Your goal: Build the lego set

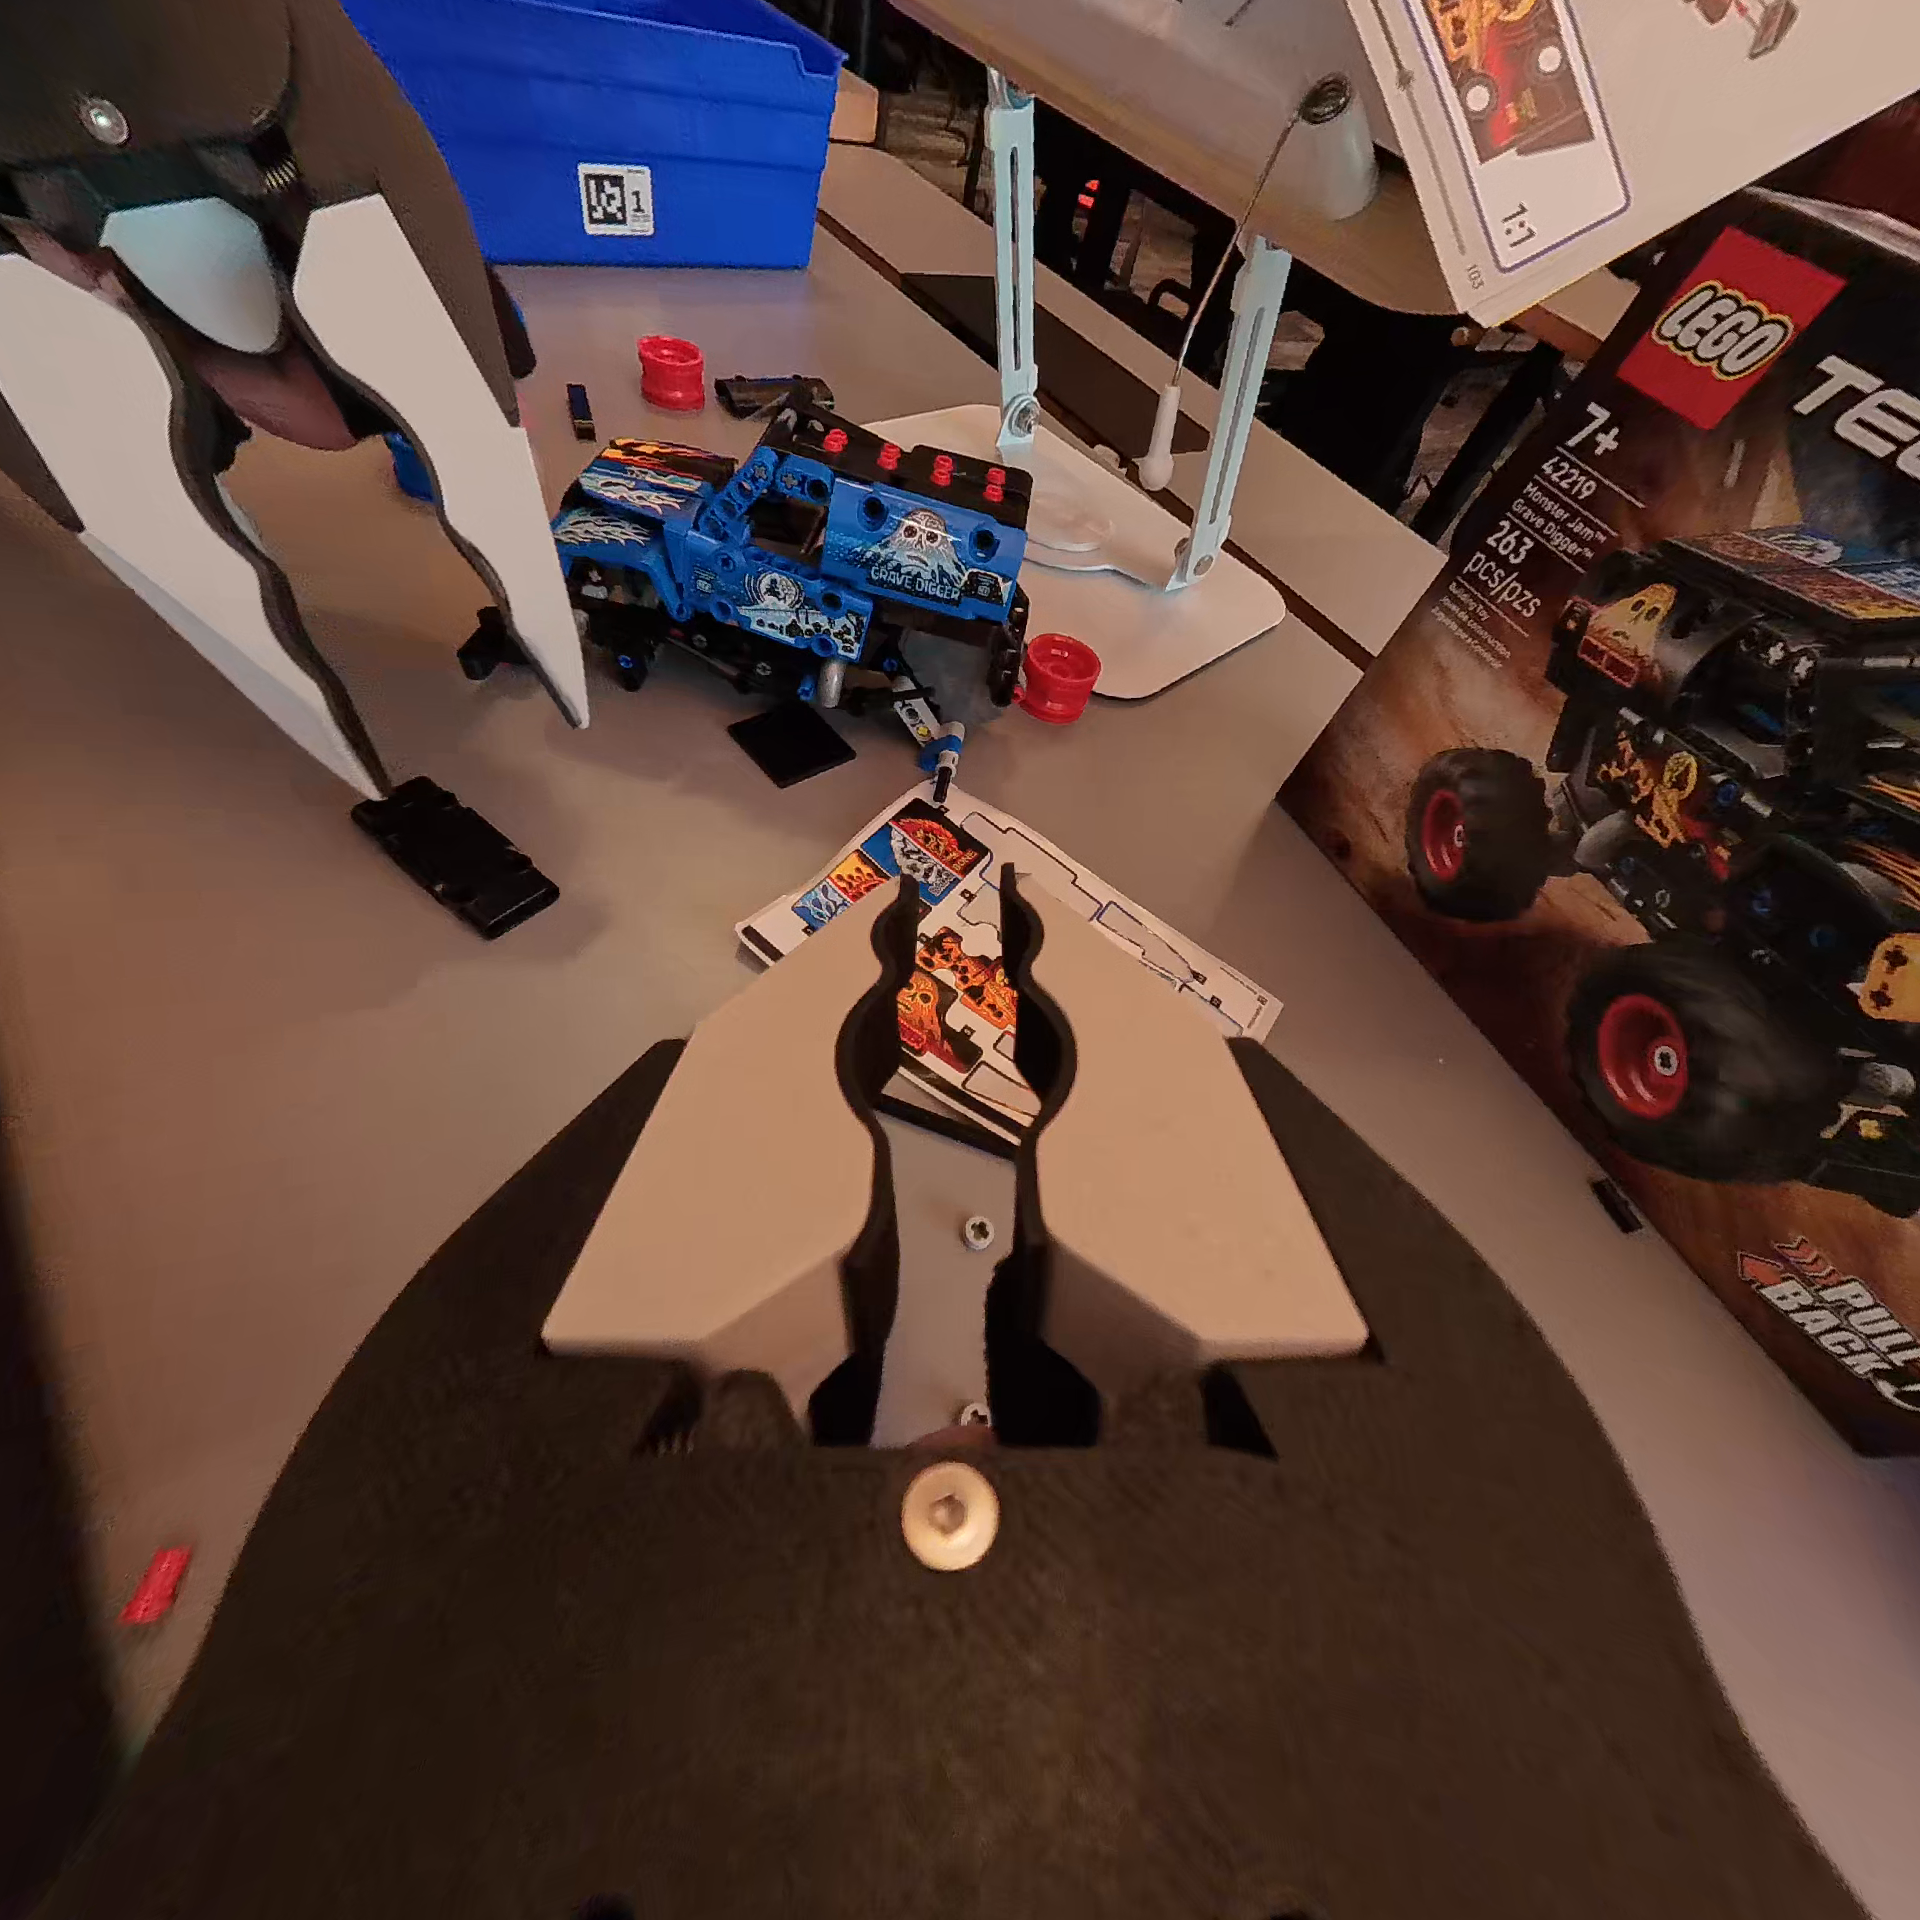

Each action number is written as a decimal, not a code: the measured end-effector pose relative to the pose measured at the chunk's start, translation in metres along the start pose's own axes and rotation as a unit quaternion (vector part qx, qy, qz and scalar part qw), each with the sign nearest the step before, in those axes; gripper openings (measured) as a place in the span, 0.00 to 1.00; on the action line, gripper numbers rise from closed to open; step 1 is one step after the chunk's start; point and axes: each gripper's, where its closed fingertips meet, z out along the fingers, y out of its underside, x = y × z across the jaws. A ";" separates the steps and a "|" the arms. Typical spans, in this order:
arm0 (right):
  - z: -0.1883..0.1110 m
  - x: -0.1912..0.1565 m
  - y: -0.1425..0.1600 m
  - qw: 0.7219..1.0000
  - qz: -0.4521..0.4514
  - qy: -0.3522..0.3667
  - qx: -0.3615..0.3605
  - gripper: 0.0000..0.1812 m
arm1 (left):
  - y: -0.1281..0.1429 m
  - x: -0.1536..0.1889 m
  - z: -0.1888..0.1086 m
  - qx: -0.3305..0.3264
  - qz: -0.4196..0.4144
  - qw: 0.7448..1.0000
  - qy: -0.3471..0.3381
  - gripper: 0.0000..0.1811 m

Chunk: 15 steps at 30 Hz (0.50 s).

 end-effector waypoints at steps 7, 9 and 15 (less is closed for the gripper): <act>-0.001 0.002 0.002 1.000 0.006 0.004 0.001 0.07 | 0.010 0.012 0.005 -0.021 0.002 0.999 0.030 0.23; -0.001 0.002 0.003 1.000 0.007 0.005 0.001 0.07 | 0.012 0.014 0.007 -0.024 0.002 0.999 0.033 0.22; 0.000 0.004 0.008 1.000 0.012 0.004 -0.002 0.07 | 0.011 0.016 0.009 -0.020 0.002 0.999 0.037 0.22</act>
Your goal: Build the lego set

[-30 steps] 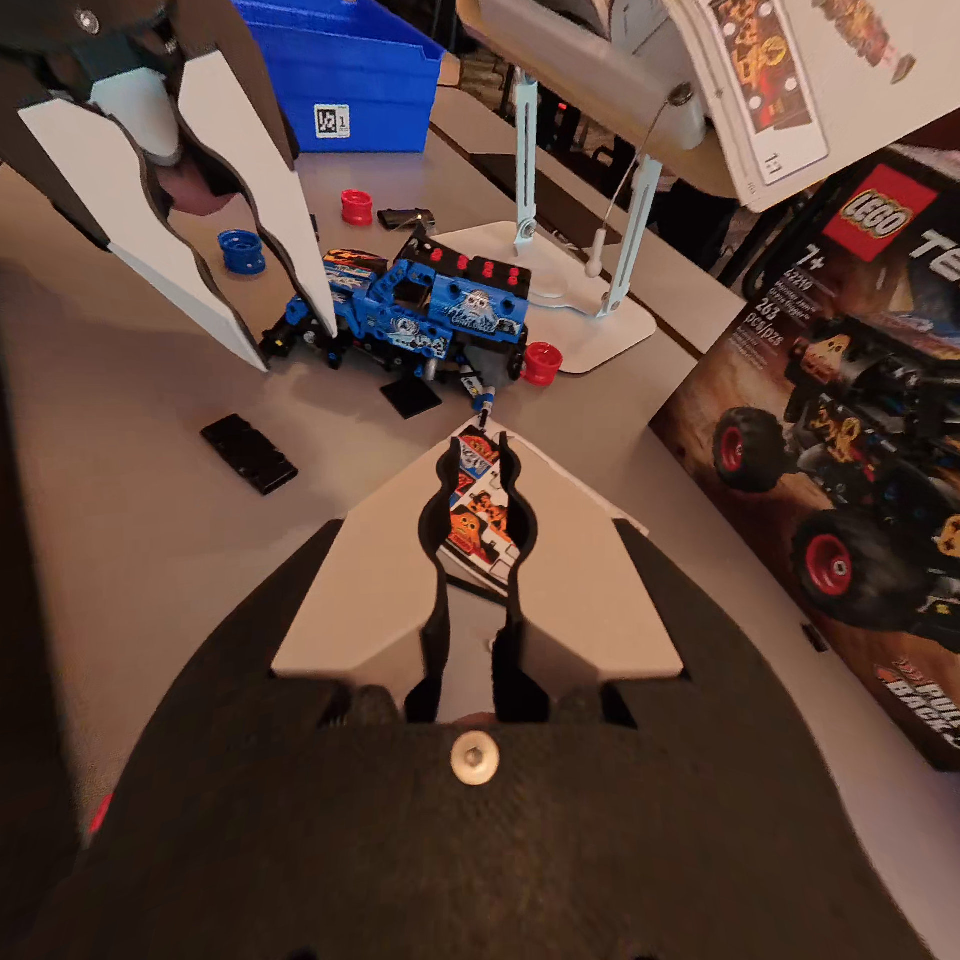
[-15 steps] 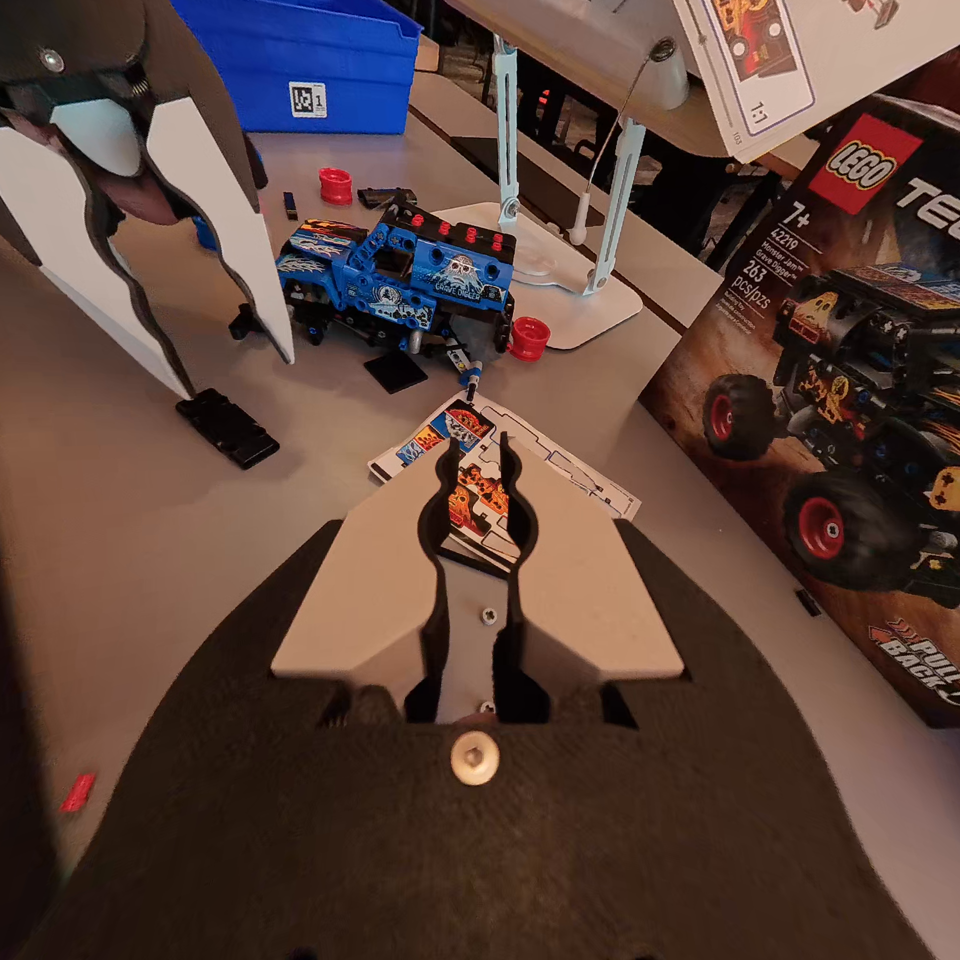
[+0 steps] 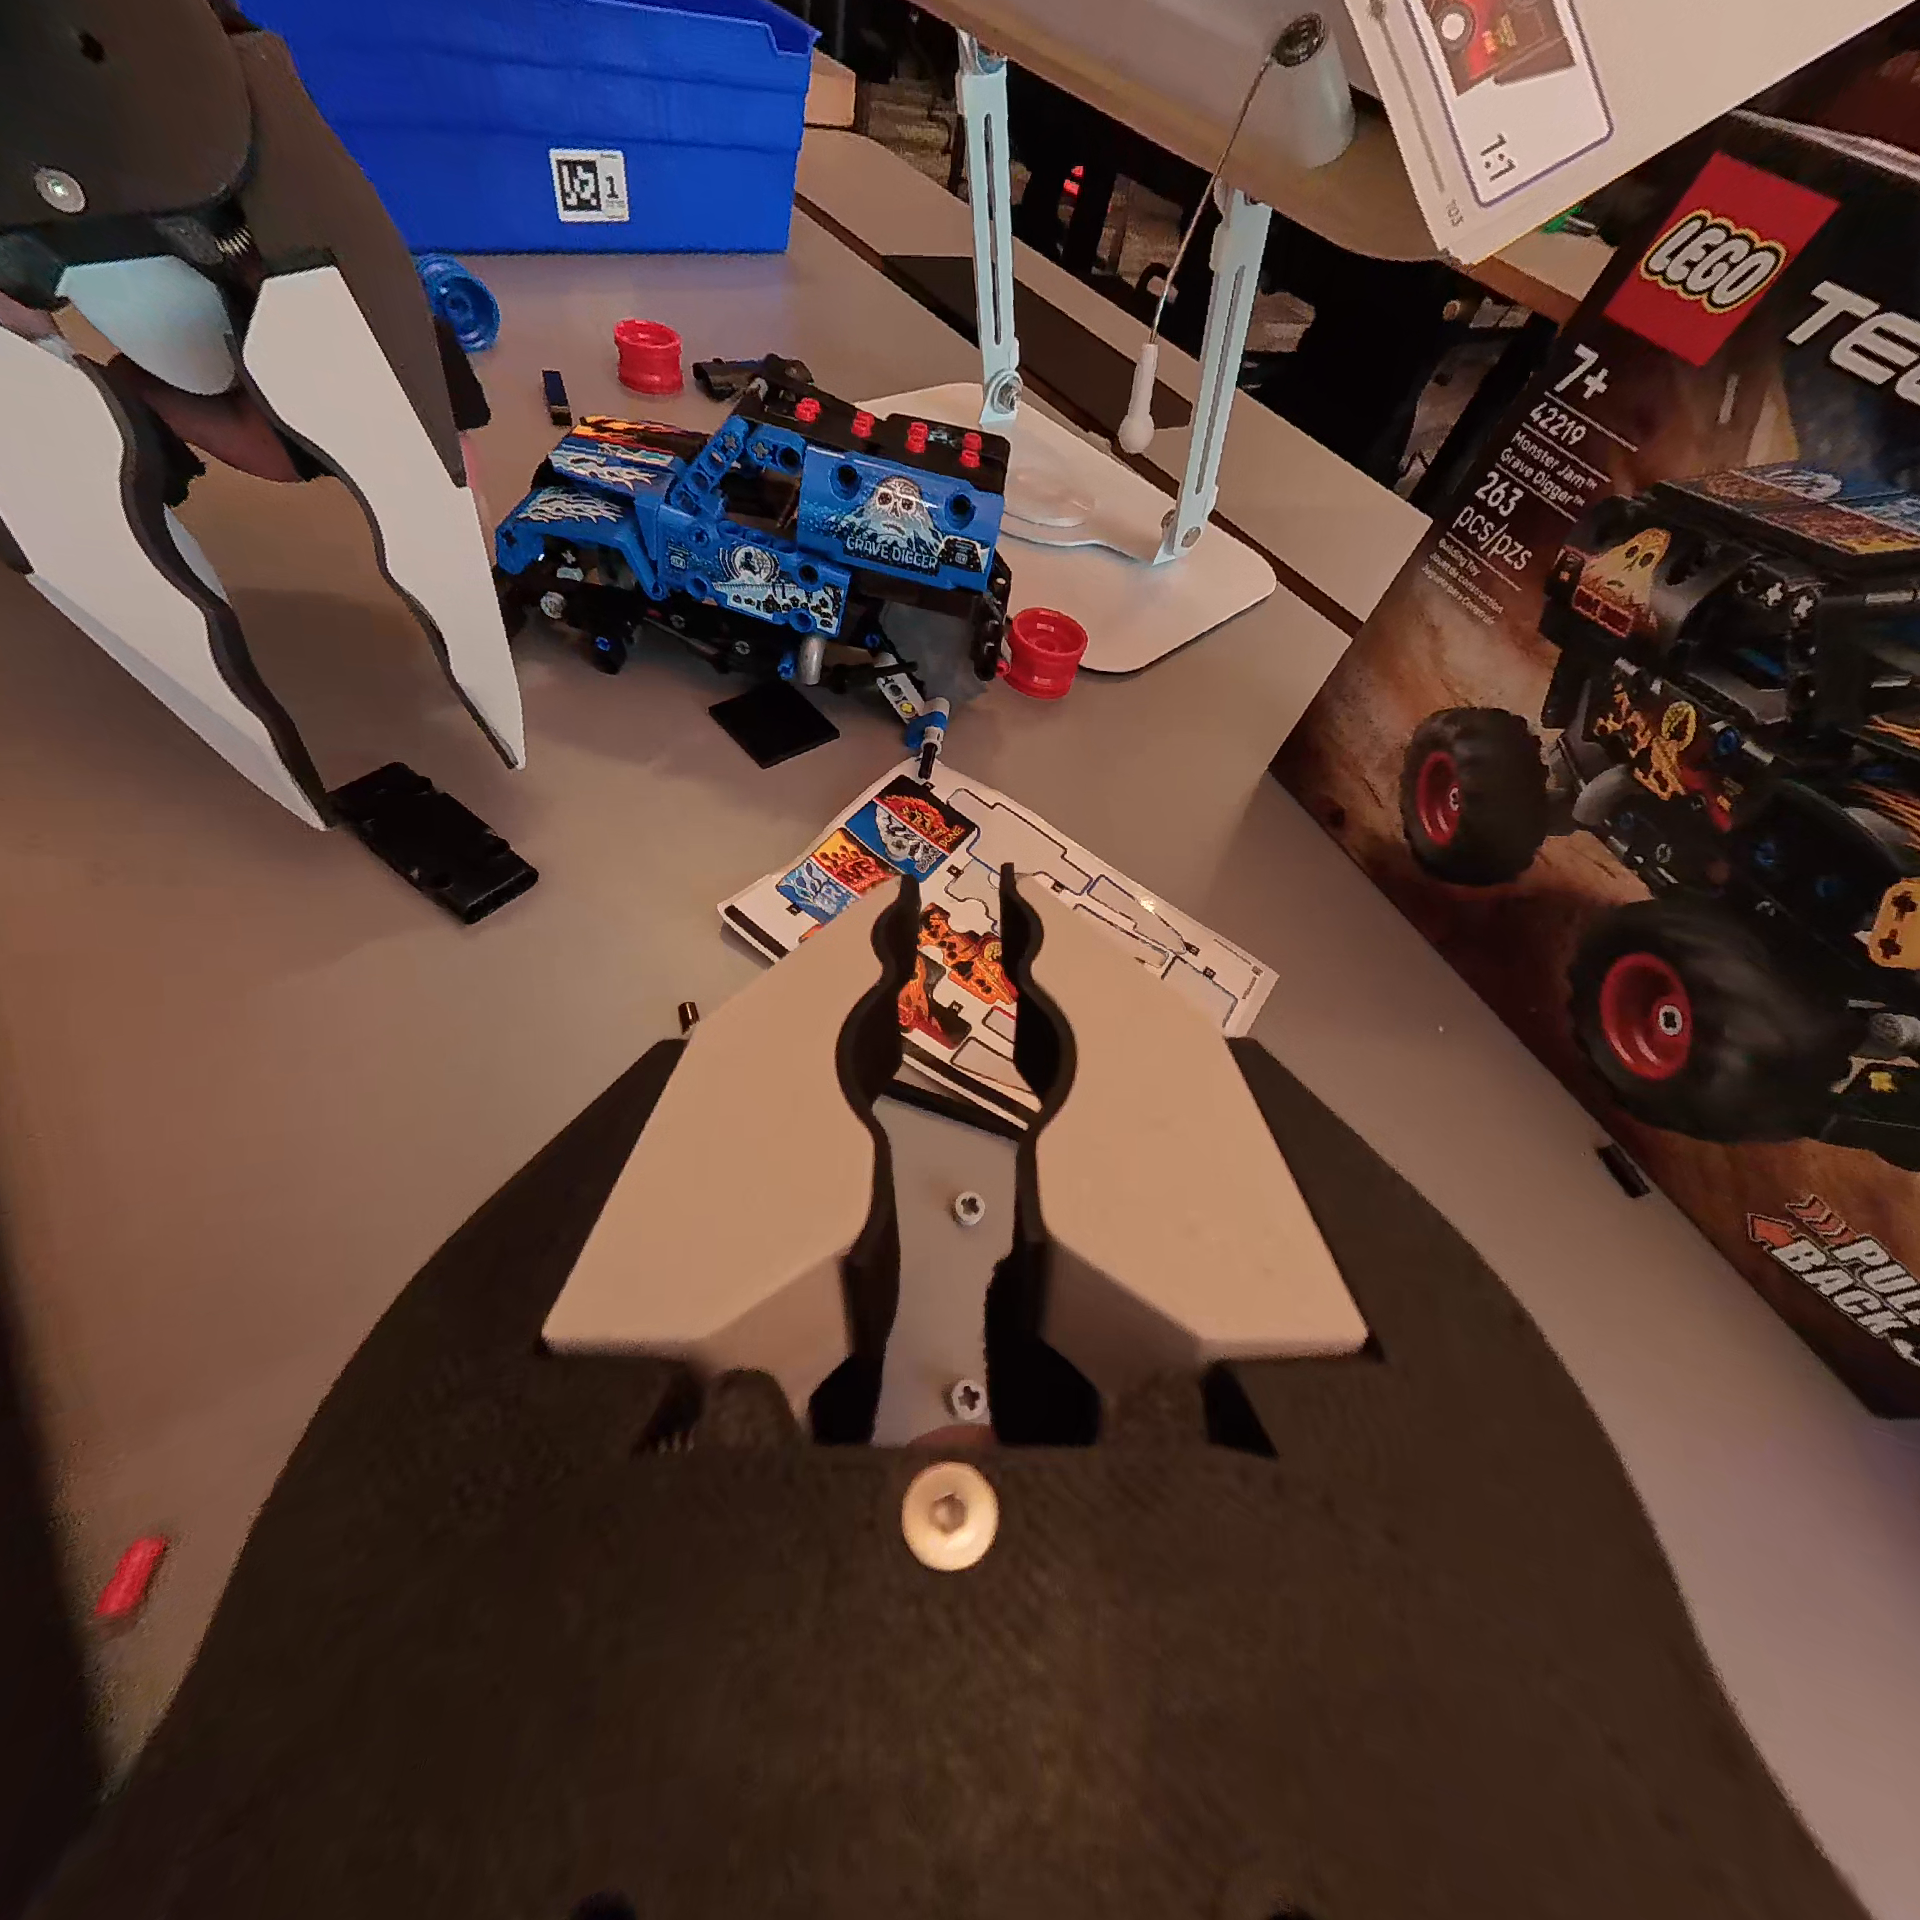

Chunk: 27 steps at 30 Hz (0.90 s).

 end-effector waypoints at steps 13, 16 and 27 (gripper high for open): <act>0.003 -0.004 0.005 1.000 -0.012 -0.006 -0.015 0.07 | 0.008 0.004 0.001 0.001 -0.001 1.000 -0.007 0.23; 0.002 -0.003 0.004 1.000 -0.011 -0.002 -0.012 0.07 | 0.011 0.007 0.006 -0.006 -0.001 1.000 0.002 0.23; 0.000 -0.001 0.006 1.000 -0.008 0.004 -0.017 0.07 | 0.013 0.011 0.013 -0.011 -0.007 1.000 0.018 0.21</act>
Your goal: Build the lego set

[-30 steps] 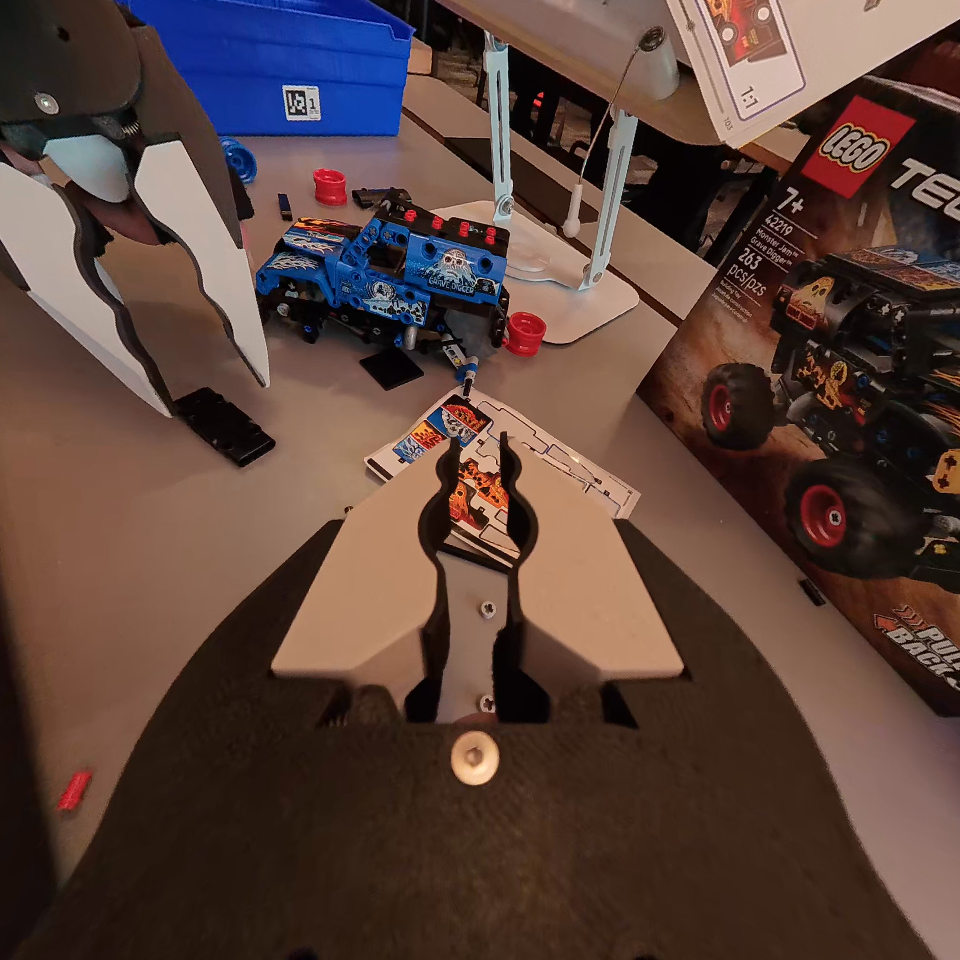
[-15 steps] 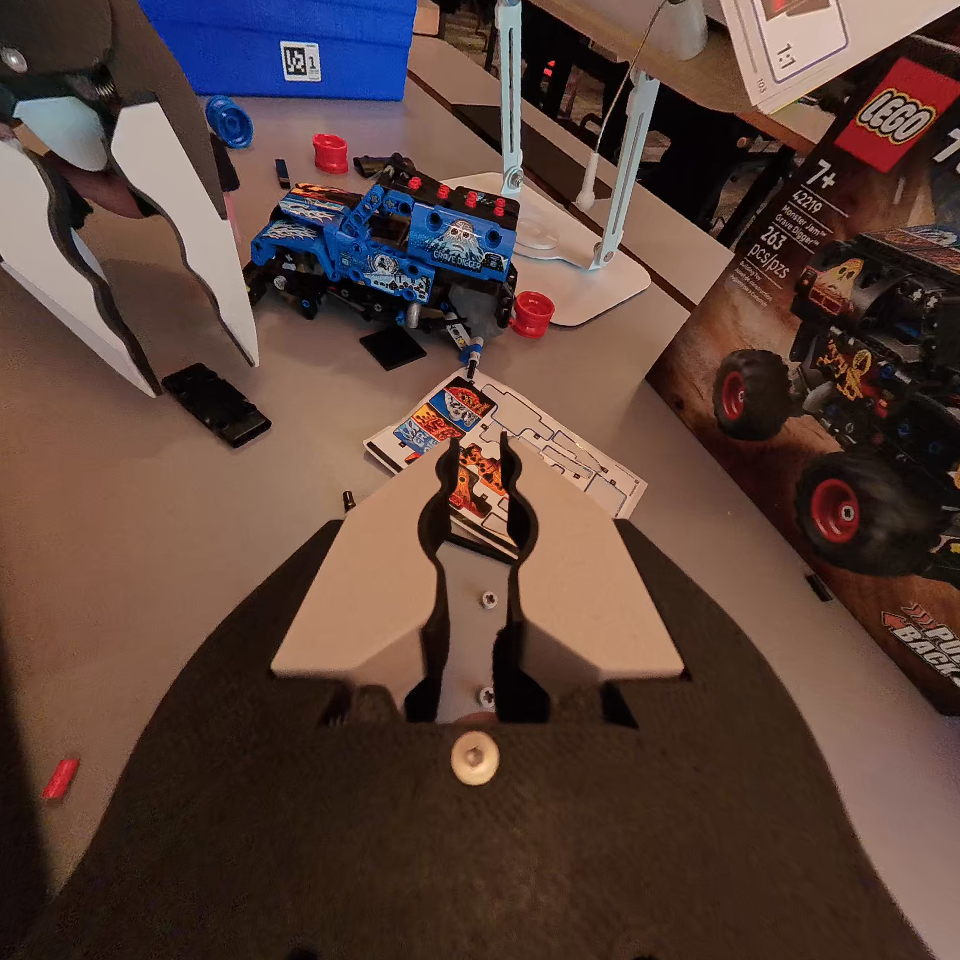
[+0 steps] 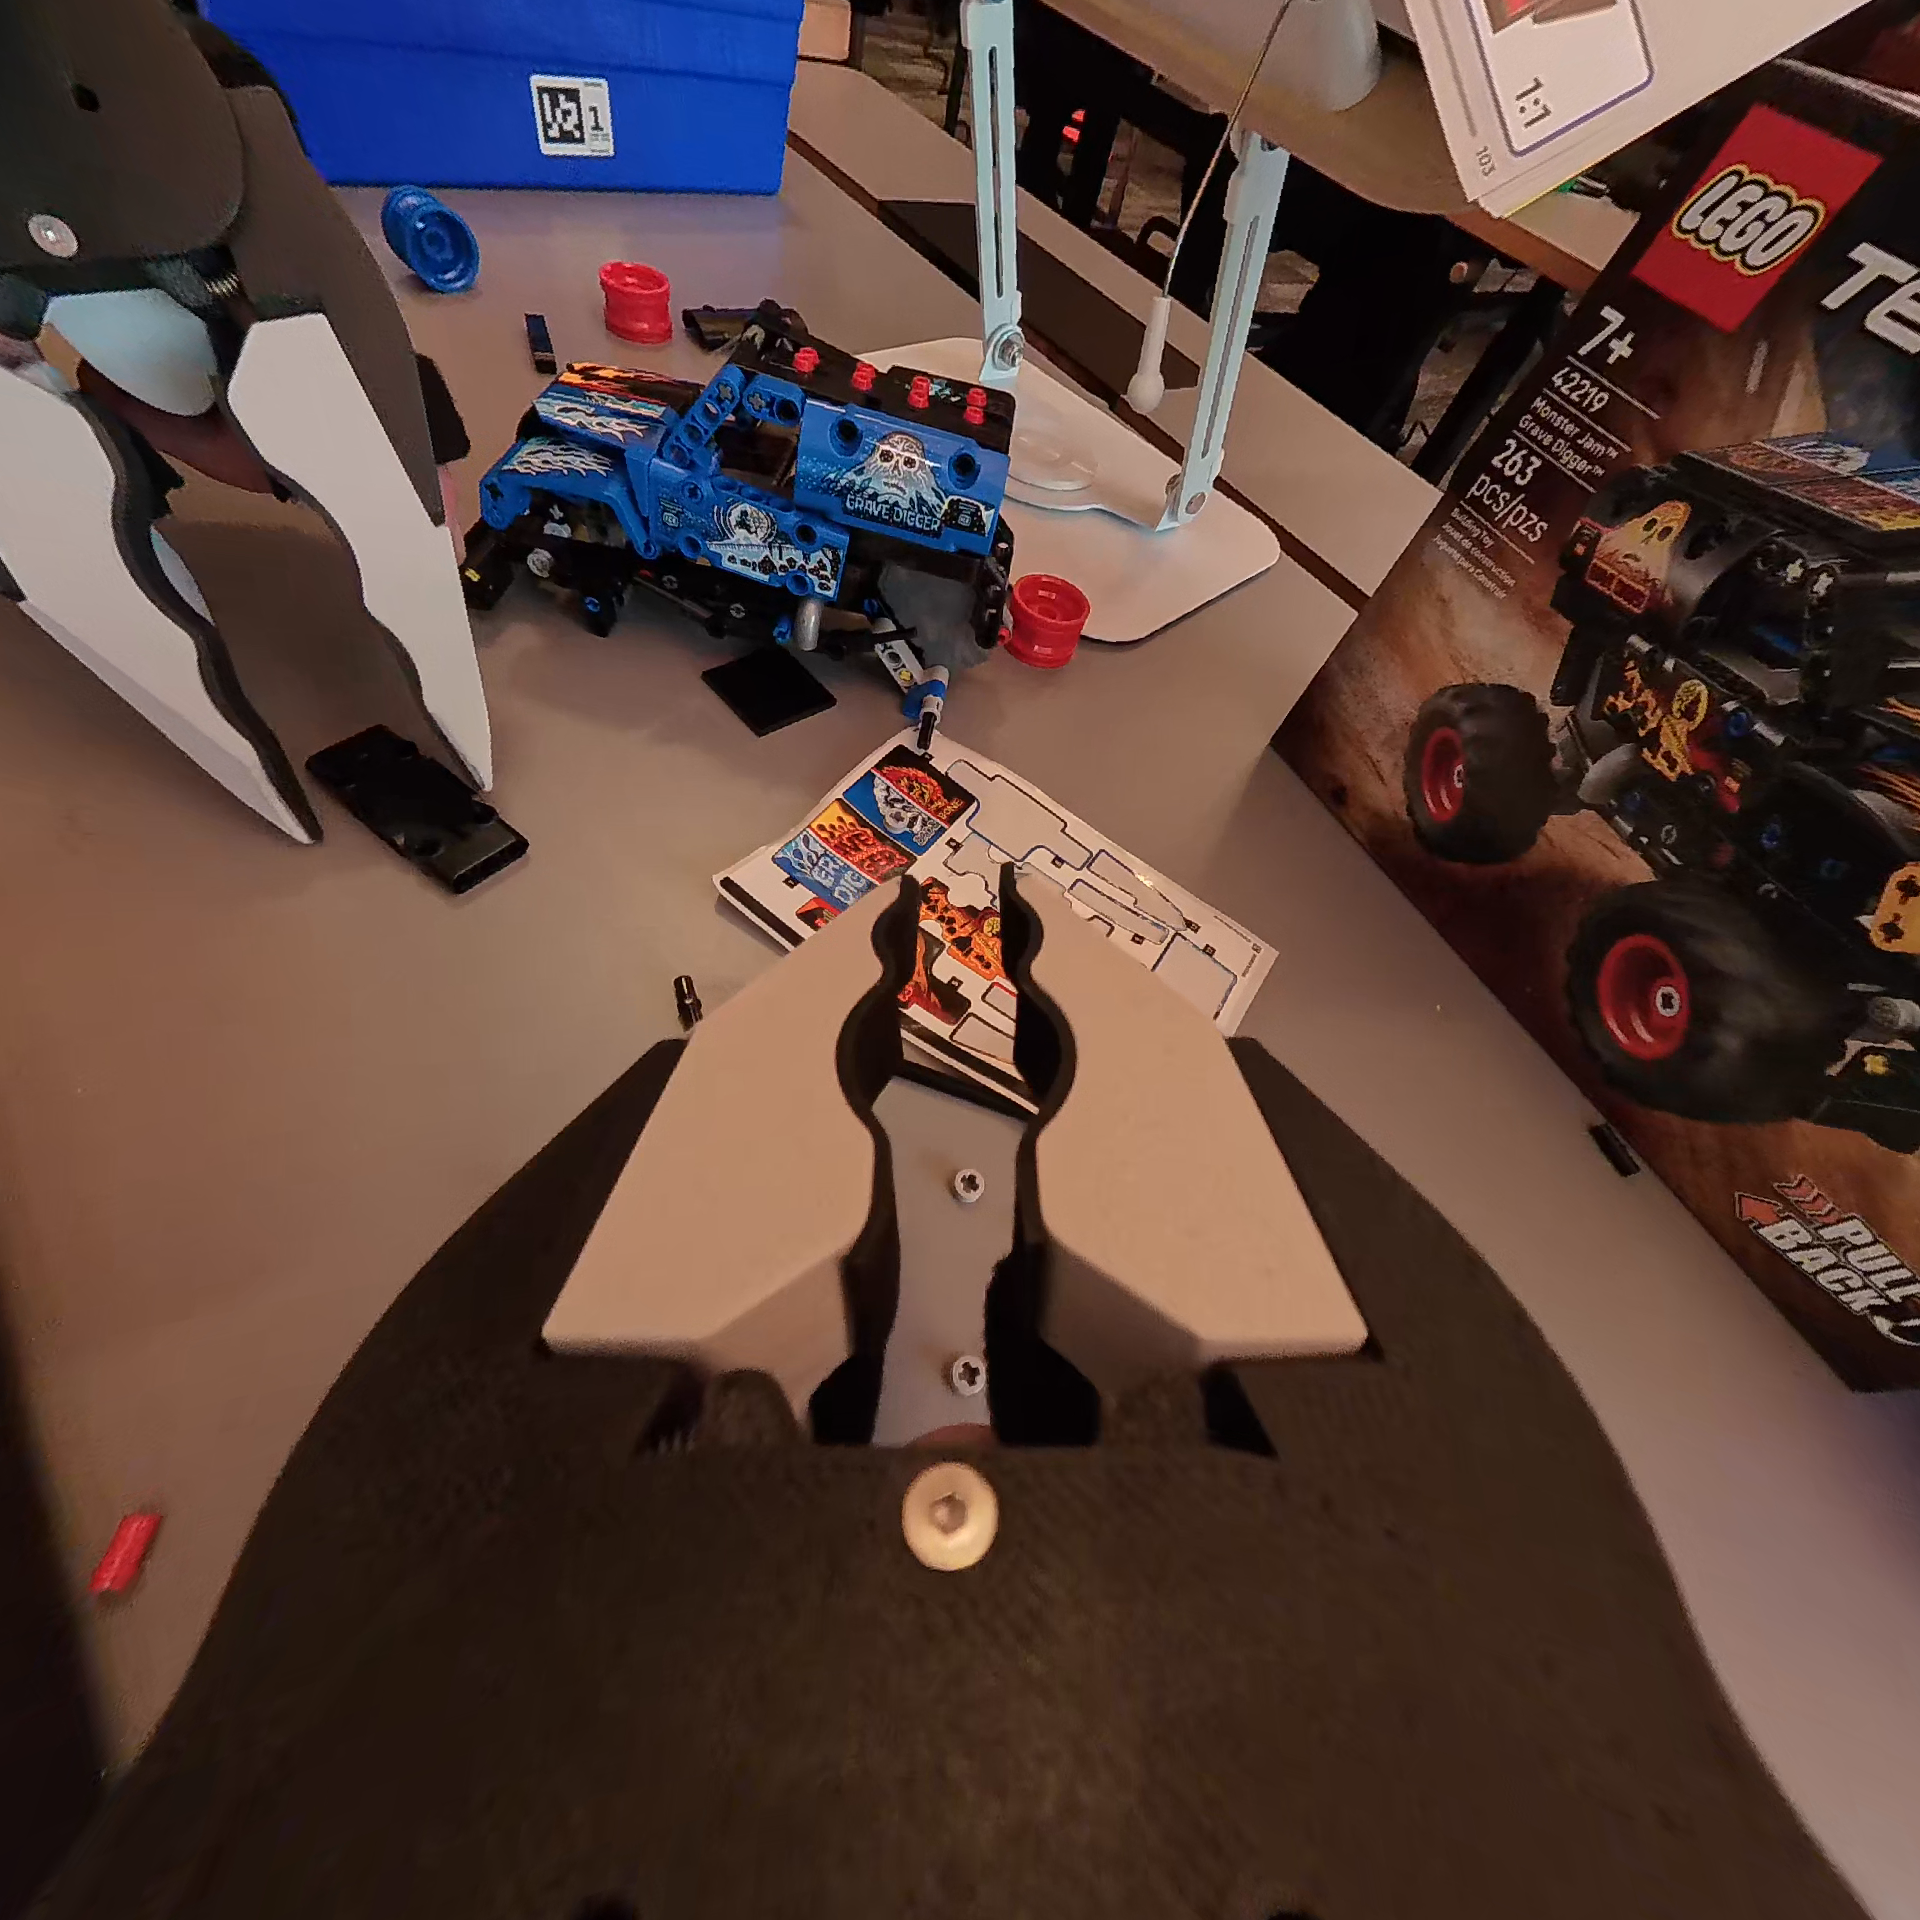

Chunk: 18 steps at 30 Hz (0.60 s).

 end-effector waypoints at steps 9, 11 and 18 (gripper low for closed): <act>0.000 0.000 0.001 1.000 0.000 -0.001 -0.003 0.07 | 0.002 -0.002 0.001 -0.005 -0.011 1.000 0.000 0.15; 0.000 0.000 0.001 1.000 0.000 -0.001 -0.003 0.06 | 0.002 -0.002 0.001 -0.006 -0.011 1.000 -0.002 0.15; 0.000 0.000 0.001 1.000 0.000 0.000 -0.002 0.06 | 0.006 -0.011 0.000 -0.019 -0.073 0.997 -0.017 0.21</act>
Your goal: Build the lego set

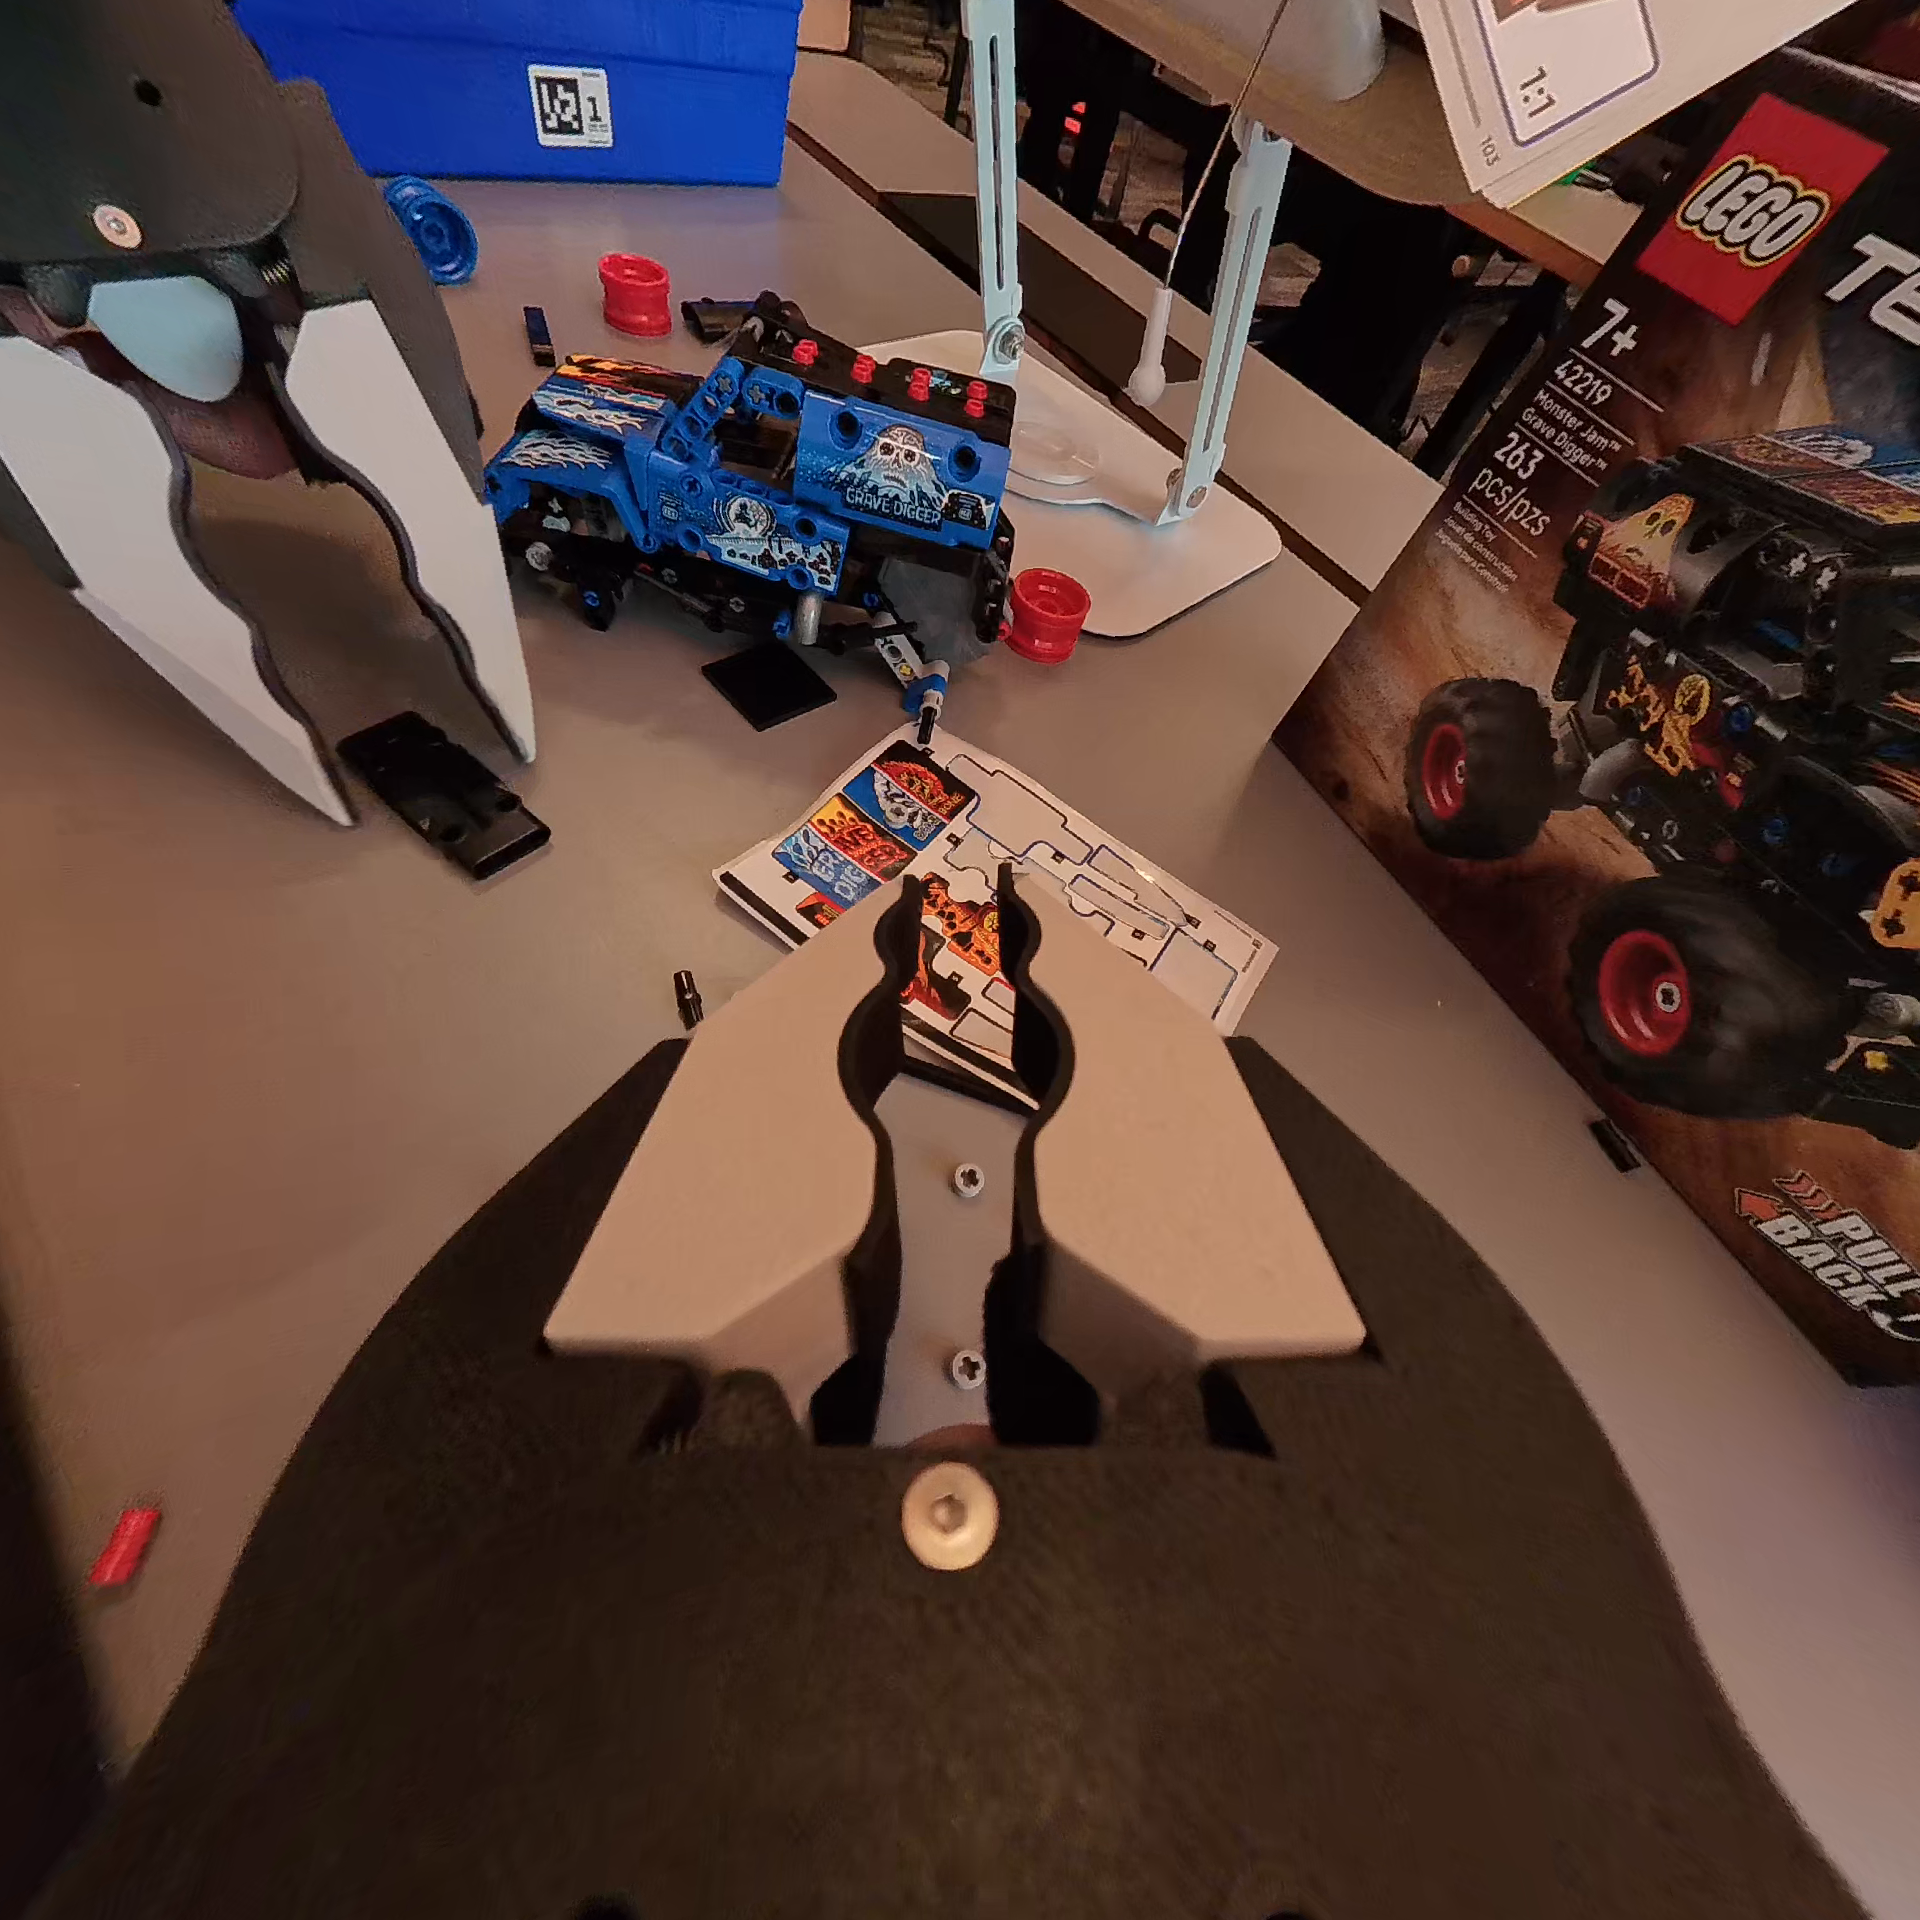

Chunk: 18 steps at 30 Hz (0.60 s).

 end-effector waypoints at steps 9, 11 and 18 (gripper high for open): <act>0.000 -0.001 0.001 1.000 -0.003 0.000 -0.002 0.06 | 0.018 0.008 -0.011 -0.024 -0.008 0.999 0.030 0.26; 0.000 -0.001 0.000 1.000 -0.004 0.001 -0.002 0.06 | 0.016 0.012 -0.011 -0.021 -0.005 0.999 0.042 0.25; 0.000 -0.001 0.000 1.000 -0.006 0.000 -0.002 0.06 | 0.008 0.032 -0.008 -0.015 0.016 0.997 0.073 0.26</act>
